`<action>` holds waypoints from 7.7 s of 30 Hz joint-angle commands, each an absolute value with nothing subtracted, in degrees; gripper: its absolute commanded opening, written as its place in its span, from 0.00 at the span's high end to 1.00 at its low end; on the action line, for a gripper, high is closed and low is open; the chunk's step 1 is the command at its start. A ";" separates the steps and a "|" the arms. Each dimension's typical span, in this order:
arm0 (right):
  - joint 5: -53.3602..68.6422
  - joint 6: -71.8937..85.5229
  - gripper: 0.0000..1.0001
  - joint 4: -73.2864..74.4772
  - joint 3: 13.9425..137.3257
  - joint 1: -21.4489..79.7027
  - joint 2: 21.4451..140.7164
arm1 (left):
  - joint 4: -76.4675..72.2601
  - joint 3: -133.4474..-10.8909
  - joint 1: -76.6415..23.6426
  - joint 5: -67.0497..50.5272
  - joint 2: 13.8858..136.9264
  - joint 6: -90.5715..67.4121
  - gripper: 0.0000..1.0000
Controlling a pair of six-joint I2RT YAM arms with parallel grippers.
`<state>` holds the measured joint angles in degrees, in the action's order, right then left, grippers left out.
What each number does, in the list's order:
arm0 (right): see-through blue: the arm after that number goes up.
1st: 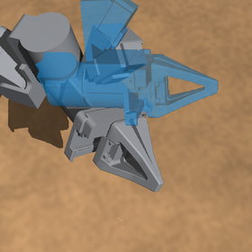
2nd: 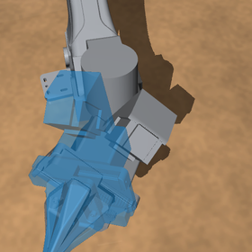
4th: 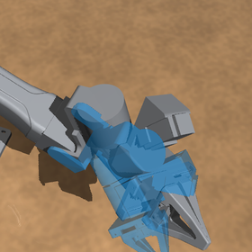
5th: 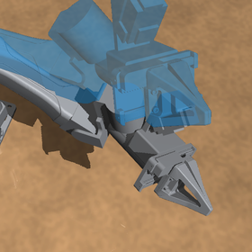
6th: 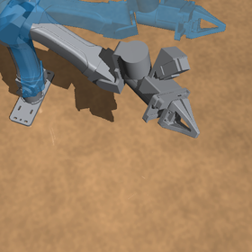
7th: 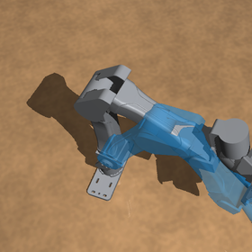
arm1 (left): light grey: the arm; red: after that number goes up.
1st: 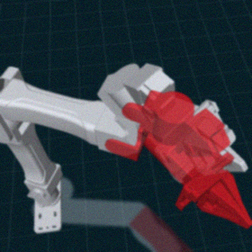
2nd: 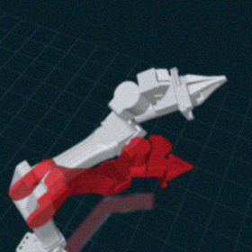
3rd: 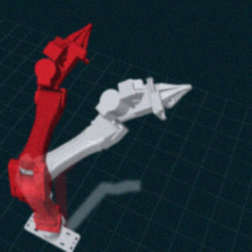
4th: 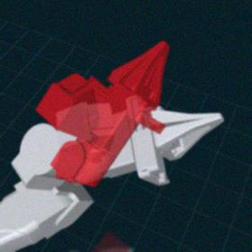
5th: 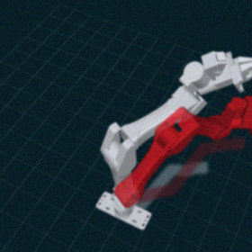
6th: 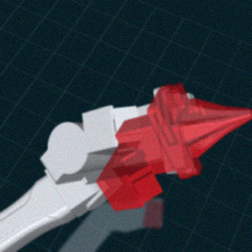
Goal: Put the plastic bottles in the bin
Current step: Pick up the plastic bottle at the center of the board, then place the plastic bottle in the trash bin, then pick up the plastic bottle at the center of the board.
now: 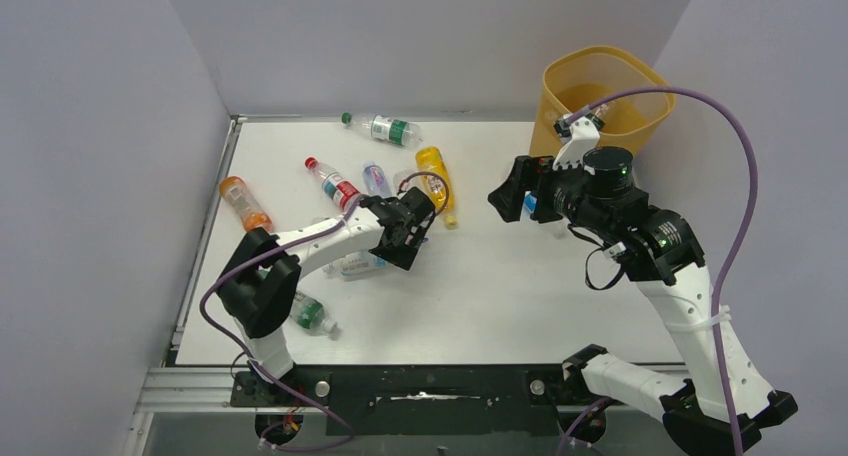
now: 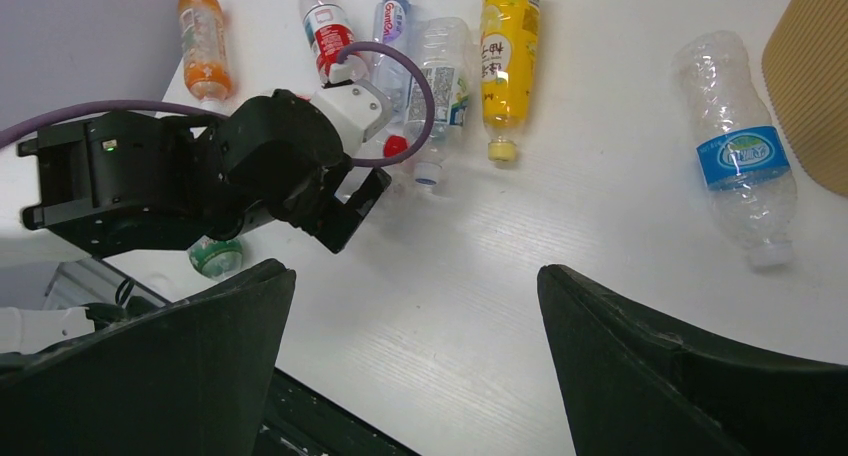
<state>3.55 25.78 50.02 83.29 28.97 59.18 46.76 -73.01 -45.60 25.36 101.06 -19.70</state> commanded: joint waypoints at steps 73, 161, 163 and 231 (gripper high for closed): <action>-6.91 35.51 0.02 36.32 74.28 50.16 61.70 | 15.41 -75.52 -33.74 -20.82 75.65 -55.05 0.52; 24.70 24.60 0.00 45.67 128.61 -17.92 98.55 | 40.42 -67.25 -23.91 -11.46 65.29 -36.72 0.17; 25.13 24.29 0.00 46.20 127.72 -17.93 97.60 | 41.51 -67.81 -23.86 -10.39 65.98 -35.61 0.16; -1.03 23.94 0.43 28.93 85.45 40.20 104.80 | 42.25 -63.05 -26.28 -3.24 63.73 -38.09 0.16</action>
